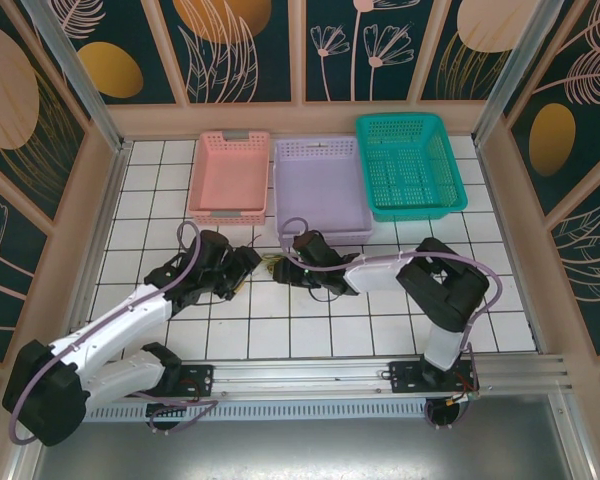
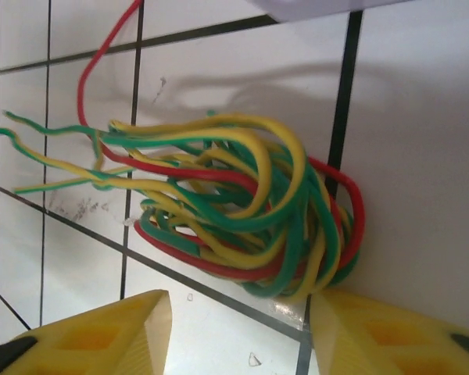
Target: Untangle the cables
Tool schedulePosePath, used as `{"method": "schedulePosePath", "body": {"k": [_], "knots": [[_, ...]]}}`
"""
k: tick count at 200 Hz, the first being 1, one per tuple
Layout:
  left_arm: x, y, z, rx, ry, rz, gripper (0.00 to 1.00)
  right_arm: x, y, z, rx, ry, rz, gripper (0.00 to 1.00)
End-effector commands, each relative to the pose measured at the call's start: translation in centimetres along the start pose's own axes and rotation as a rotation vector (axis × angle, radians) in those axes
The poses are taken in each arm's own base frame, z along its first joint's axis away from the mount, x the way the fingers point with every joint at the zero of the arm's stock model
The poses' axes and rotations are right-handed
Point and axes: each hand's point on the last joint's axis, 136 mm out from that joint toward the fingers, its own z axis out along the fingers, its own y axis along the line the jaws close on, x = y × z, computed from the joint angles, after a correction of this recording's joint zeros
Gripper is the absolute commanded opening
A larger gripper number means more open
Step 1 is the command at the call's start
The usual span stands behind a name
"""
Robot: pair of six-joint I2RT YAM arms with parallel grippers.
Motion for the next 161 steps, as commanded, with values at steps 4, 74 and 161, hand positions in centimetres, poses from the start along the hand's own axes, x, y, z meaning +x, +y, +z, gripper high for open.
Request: {"method": "schedulePosePath", "body": {"k": [4, 74, 161], "knots": [[-0.1, 0.1, -1.4, -0.018, -0.013, 0.039, 0.70, 1.0, -0.8, 0.9, 0.023, 0.016, 0.006, 0.37], [0.5, 0.1, -1.7, 0.038, 0.008, -0.018, 0.72, 1.2, 2.0, -2.6, -0.029, 0.013, -0.065, 0.00], [-0.8, -1.8, 4.4, -0.023, 0.025, -0.150, 0.66, -1.3, 1.0, -8.4, 0.023, -0.115, 0.006, 0.28]]}}
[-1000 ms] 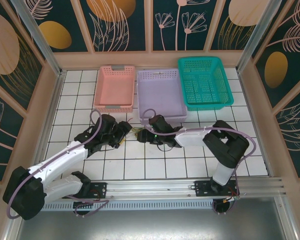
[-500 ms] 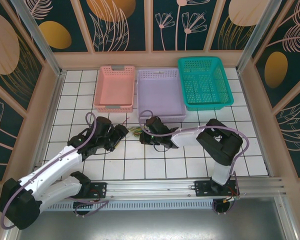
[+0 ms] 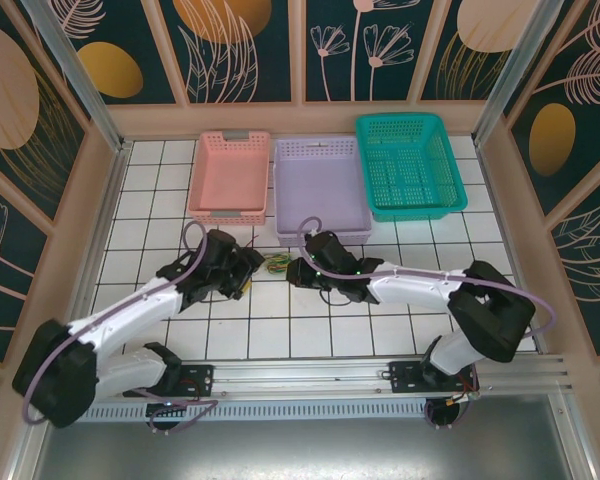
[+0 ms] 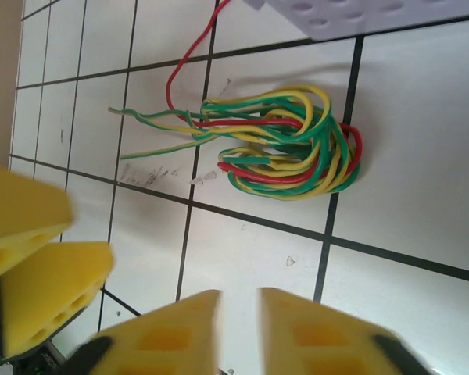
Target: Untangle the cables
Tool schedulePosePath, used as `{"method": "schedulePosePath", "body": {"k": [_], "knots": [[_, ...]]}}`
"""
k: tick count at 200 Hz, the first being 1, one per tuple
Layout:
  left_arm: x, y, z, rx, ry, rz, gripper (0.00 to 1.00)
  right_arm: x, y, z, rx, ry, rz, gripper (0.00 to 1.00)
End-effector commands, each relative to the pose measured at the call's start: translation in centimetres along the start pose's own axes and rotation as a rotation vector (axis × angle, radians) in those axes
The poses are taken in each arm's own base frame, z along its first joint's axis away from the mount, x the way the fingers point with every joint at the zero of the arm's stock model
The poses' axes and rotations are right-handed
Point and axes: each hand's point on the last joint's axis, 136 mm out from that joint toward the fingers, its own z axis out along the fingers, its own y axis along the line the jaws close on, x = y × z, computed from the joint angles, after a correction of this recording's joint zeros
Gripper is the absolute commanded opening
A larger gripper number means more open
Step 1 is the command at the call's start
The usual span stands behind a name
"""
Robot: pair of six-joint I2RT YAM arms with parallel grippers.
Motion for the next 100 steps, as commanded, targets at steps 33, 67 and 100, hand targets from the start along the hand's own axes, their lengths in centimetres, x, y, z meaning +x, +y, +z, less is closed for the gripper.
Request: {"method": "schedulePosePath", "body": {"k": [33, 67, 100], "knots": [[-2.0, -1.7, 3.1, -0.042, -0.068, -0.068, 0.68, -2.3, -1.1, -3.2, 0.046, -0.074, 0.046, 0.42], [-2.6, -2.0, 5.5, -0.057, -0.072, -0.084, 0.67, -2.5, -1.3, -4.3, 0.043, -0.076, 0.056, 0.46], [-3.6, -2.4, 6.5, -0.065, -0.114, -0.090, 0.66, -2.2, -1.9, -4.9, 0.047, -0.066, 0.069, 0.47]]}}
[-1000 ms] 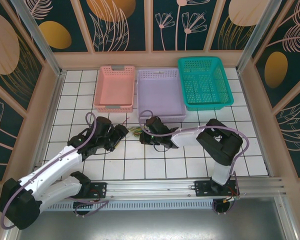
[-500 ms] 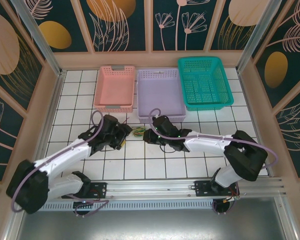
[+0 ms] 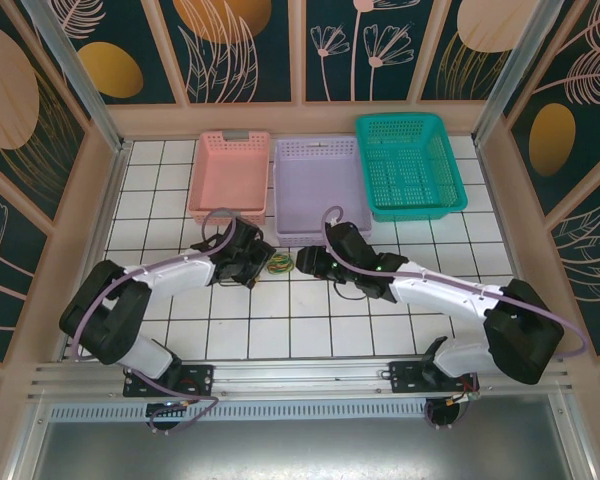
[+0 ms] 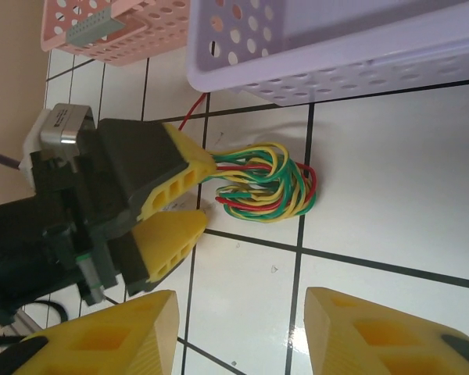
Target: Untangle the cables
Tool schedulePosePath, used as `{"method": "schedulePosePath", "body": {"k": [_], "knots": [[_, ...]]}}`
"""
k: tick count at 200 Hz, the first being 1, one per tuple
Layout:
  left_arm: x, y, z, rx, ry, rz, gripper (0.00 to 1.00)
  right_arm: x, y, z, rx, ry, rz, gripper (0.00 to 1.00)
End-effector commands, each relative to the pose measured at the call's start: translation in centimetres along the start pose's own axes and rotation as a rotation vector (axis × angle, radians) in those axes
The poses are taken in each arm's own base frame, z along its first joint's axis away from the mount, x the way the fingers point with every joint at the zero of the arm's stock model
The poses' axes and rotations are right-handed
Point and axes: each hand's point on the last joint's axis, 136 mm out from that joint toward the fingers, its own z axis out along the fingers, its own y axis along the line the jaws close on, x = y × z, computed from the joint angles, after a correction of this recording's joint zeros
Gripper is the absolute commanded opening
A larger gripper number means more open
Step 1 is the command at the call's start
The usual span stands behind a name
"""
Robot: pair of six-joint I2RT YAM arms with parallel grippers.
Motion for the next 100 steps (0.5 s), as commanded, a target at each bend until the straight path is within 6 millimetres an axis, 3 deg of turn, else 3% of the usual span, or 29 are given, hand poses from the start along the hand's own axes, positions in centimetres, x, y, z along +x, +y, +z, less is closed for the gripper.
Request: {"method": "schedulePosePath", "body": {"k": [1, 49, 100], "knots": [[-1.0, -2.3, 0.1, 0.062, -0.046, -0.024, 0.66, 0.5, -1.4, -0.7, 0.034, 0.015, 0.023, 0.47], [-1.5, -3.2, -0.3, 0.089, -0.076, -0.079, 0.65, 0.3, -1.9, -1.0, 0.040, 0.024, 0.022, 0.47], [-0.7, -1.6, 1.9, 0.017, -0.021, -0.145, 0.56, 0.0, -2.4, -1.0, 0.044, 0.025, 0.028, 0.47]]}}
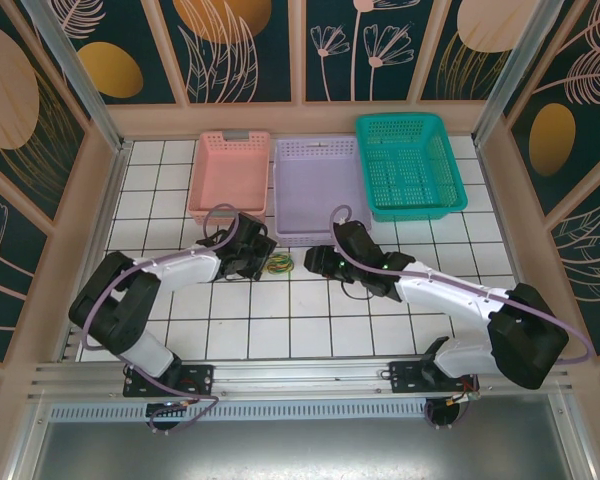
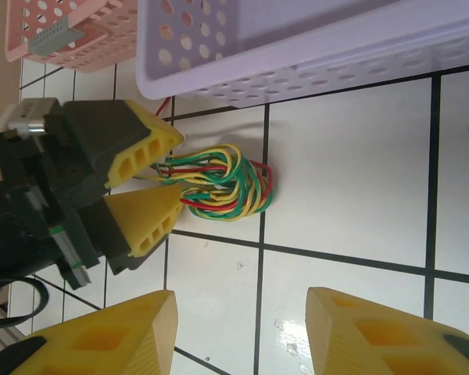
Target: Untangle the cables
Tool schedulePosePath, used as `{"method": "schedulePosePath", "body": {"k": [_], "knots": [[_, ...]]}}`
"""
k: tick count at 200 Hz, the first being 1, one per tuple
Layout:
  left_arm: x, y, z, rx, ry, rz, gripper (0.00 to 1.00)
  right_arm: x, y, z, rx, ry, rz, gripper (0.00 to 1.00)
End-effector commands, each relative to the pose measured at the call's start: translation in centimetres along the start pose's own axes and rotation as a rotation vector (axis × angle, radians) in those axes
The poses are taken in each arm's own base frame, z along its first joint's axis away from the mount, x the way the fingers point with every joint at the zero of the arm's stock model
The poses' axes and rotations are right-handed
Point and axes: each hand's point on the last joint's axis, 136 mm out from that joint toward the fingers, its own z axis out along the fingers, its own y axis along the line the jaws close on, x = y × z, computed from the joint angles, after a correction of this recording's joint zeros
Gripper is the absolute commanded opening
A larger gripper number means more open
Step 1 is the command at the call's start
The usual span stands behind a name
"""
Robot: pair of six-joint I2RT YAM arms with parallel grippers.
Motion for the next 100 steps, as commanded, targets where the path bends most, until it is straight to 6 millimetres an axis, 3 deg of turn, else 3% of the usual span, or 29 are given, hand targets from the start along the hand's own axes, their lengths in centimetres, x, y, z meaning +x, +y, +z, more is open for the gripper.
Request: {"method": "schedulePosePath", "body": {"k": [1, 43, 94, 100], "knots": [[0.1, -0.1, 0.7, -0.013, 0.008, -0.049, 0.56, 0.3, -0.5, -0.4, 0.002, 0.017, -0.002, 0.47], [0.1, 0.8, 1.7, -0.054, 0.014, -0.043, 0.40, 0.6, -0.9, -0.2, 0.000, 0.029, 0.009, 0.47], [-0.2, 3.1, 0.6, -0.088, -0.009, -0.047, 0.00, 0.7, -1.0, -0.1, -0.013, 0.037, 0.005, 0.47], [-0.3, 3.1, 0.3, -0.082, -0.011, -0.049, 0.00, 0.9, -1.1, 0.0, -0.014, 0.041, 0.003, 0.47]]}}
